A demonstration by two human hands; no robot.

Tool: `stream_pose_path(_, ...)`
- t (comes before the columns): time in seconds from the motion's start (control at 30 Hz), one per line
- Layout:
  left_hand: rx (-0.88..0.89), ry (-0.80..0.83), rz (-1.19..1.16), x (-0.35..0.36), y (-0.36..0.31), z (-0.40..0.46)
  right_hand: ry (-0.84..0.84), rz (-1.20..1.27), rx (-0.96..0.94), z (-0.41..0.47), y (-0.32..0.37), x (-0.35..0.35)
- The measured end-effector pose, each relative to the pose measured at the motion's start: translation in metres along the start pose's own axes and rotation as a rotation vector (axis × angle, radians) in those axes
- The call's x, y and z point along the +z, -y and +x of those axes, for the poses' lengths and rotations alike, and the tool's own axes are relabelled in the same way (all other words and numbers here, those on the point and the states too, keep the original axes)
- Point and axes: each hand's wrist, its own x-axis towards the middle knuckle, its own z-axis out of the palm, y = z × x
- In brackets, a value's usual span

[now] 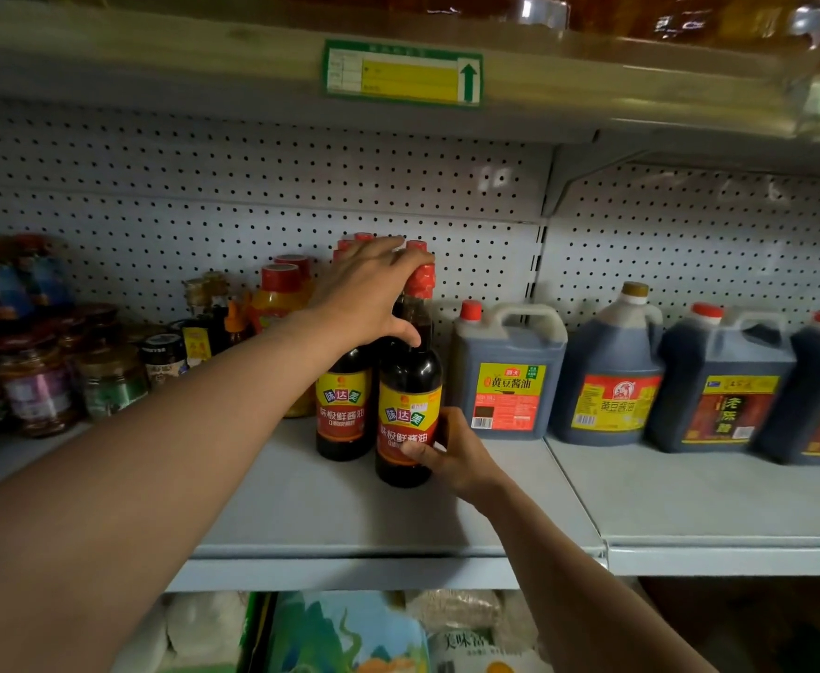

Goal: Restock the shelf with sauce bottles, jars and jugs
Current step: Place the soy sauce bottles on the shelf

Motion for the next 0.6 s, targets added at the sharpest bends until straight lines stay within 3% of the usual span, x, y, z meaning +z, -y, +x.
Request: stream_pose_path(0.6, 0.052, -0.012, 0.116, 0.019, 0.016, 0.019, -0.027, 0.025, -0.002, 0.037, -0.014, 0.003)
